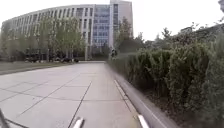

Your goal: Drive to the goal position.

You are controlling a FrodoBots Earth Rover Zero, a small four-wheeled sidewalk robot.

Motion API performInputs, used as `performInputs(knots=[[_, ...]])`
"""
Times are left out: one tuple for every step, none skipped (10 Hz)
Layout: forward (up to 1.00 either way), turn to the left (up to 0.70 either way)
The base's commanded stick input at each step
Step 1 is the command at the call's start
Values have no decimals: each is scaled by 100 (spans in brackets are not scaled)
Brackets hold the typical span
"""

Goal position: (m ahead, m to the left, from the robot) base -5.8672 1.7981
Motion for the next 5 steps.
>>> performInputs(knots=[[2, 0], [1, 0], [0, 0], [0, 0], [0, 0]])
